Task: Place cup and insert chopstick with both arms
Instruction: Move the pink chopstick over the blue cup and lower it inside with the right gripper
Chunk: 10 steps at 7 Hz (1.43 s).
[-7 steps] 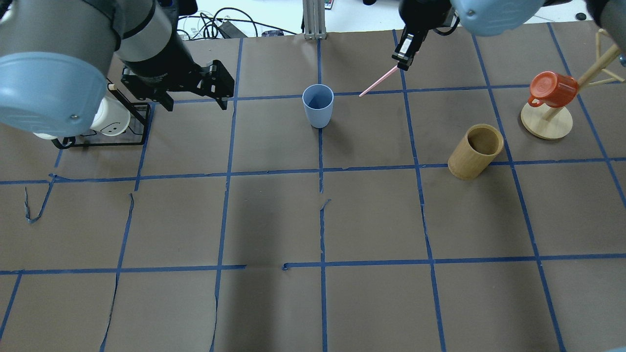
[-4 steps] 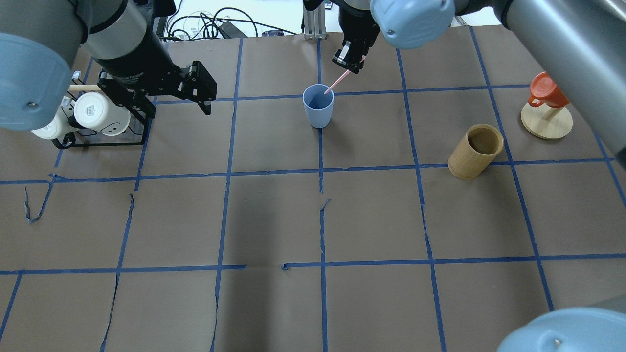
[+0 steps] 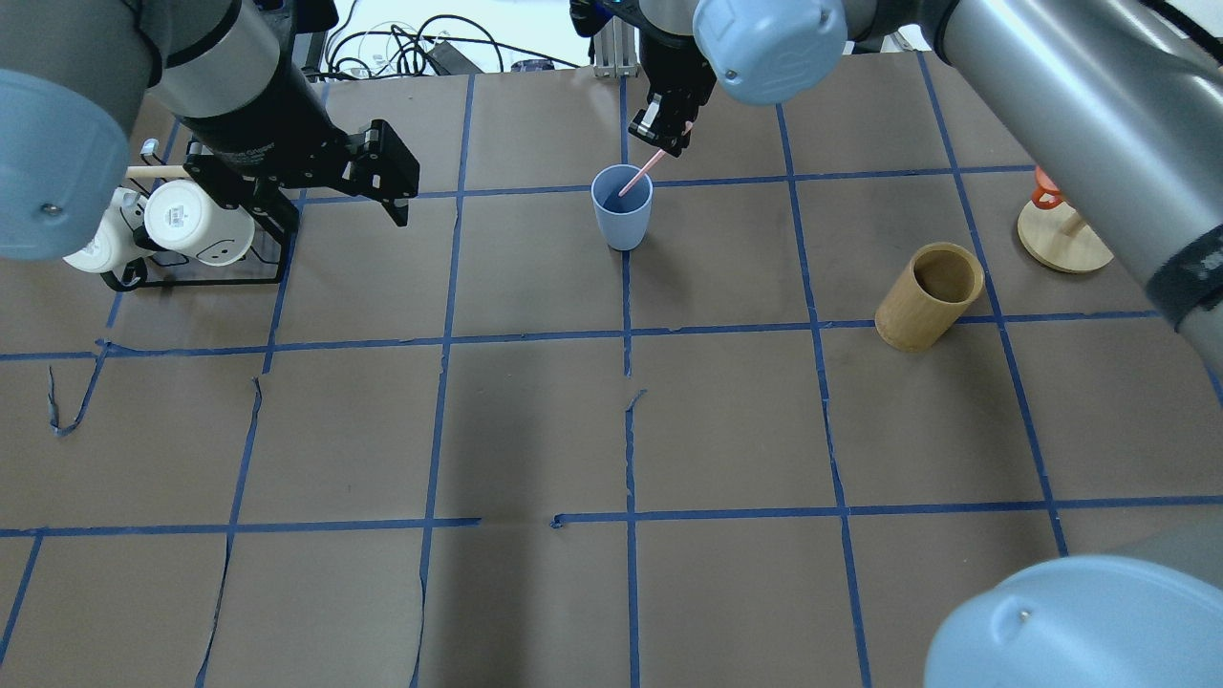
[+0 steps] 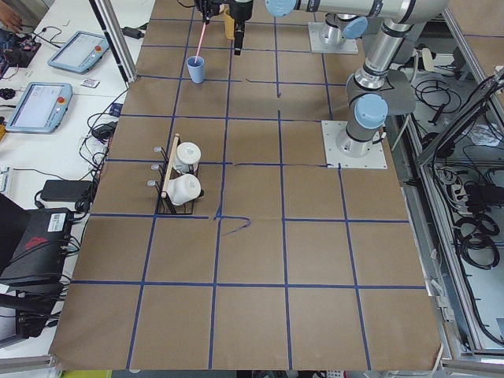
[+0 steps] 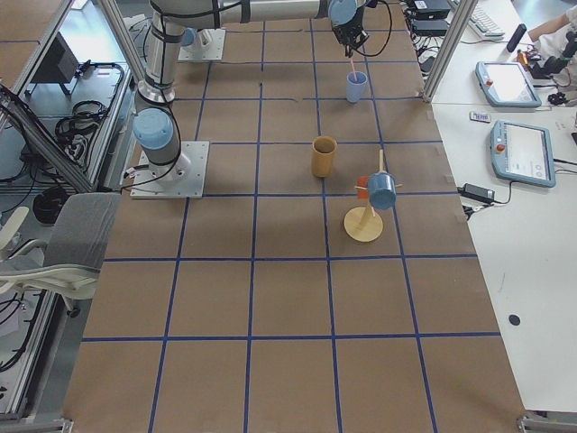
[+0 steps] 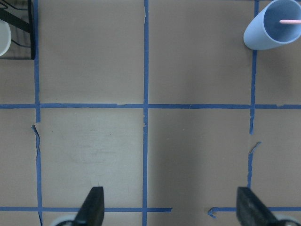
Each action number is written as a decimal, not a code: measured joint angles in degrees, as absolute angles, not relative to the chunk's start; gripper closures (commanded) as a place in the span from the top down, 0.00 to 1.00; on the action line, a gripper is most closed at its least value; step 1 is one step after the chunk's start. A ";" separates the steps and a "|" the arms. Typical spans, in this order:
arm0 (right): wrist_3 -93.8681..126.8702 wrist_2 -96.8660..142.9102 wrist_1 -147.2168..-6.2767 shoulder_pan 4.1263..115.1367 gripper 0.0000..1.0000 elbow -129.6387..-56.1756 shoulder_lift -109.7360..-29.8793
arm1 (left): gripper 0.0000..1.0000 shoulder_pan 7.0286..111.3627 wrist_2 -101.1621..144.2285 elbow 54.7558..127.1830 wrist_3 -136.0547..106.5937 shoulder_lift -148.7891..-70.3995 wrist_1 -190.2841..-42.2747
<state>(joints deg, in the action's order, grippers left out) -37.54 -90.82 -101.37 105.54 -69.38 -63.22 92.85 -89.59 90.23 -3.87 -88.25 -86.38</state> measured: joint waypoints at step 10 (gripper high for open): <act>-29.77 -89.08 -106.65 106.78 0.75 -71.95 -60.21 | 1.00 92.90 -89.70 90.52 -3.95 -87.99 -86.40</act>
<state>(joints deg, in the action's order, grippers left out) -29.77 -89.08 -106.65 106.78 -71.95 -60.21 92.90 -89.70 90.52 -3.95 -87.99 -86.40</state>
